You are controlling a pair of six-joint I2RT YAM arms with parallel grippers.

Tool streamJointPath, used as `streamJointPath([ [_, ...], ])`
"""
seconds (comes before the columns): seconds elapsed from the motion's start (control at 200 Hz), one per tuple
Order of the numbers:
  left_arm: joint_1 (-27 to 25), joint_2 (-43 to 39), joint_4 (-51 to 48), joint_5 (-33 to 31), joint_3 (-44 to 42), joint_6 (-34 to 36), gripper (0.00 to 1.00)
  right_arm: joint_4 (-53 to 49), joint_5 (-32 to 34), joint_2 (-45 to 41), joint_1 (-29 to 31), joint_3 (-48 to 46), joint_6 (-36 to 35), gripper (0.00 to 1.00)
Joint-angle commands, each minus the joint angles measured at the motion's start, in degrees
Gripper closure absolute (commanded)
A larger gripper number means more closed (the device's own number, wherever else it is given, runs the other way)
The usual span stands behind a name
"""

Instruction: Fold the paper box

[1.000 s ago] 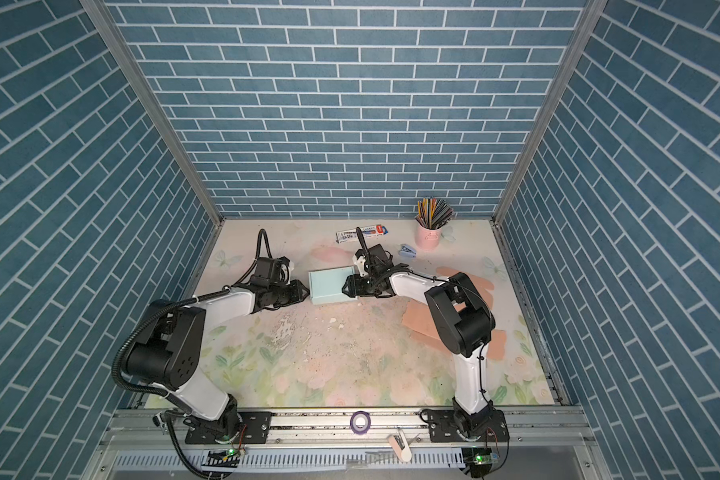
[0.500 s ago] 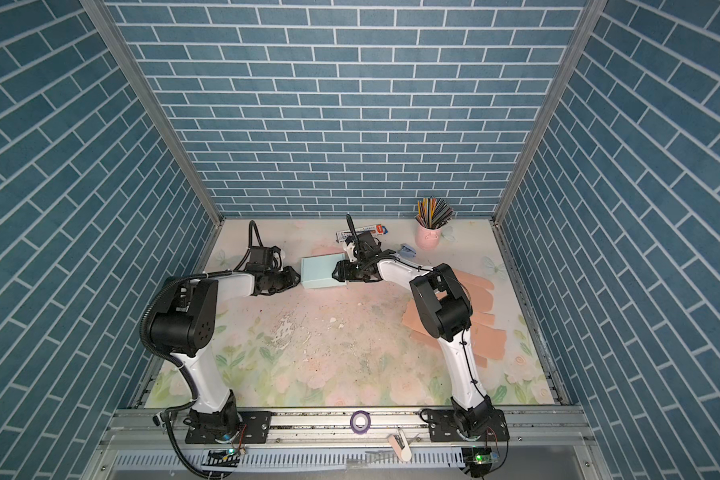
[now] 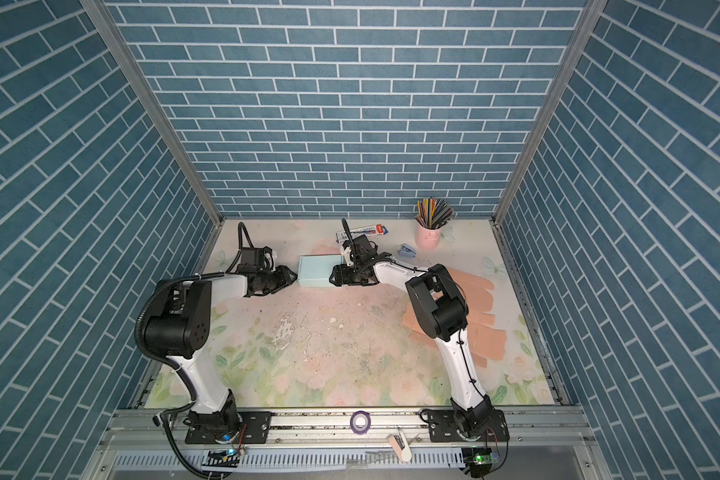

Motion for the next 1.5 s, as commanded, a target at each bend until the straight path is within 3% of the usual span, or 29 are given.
streamJointPath([
  [0.0,0.8,-5.2,-1.0,-2.0,-2.5,0.3,0.47,1.1,3.4,-8.4,-0.8,-2.7,-1.4,0.27],
  [0.19,0.3,-12.9,-2.9,-1.3,-7.6,1.0,0.28,2.5,4.9,-18.9,-1.7,-12.3,-2.0,0.26],
  [0.315,-2.1,-17.3,-3.0,1.3,-11.4,0.6,0.25,2.6,5.8,-25.4,-3.1,-19.7,-2.2,0.26],
  [0.45,-8.5,-21.6,-5.0,0.9,-13.6,0.6,0.25,4.0,6.7,-32.9,-5.9,-28.9,-1.8,0.26],
  [0.625,-21.0,-23.2,-5.3,-0.4,-12.7,-0.9,0.24,4.3,8.3,-41.7,-10.8,-38.2,-1.8,0.26],
  [0.8,-32.9,-16.6,-0.6,-0.1,-7.2,-3.9,0.24,4.6,7.3,-47.0,-17.4,-44.9,-1.0,0.26],
  [0.93,-37.9,-8.9,3.9,1.4,-1.8,-6.5,0.25,5.3,6.4,-49.9,-21.5,-48.6,-0.4,0.26],
  [1.225,-42.7,6.7,6.4,3.1,11.0,-8.9,0.33,5.5,4.8,-55.7,-30.0,-54.6,0.5,0.25],
  [1.495,-44.0,16.1,8.5,4.7,19.0,-11.8,0.40,5.5,4.3,-57.8,-33.1,-56.6,0.7,0.25],
])
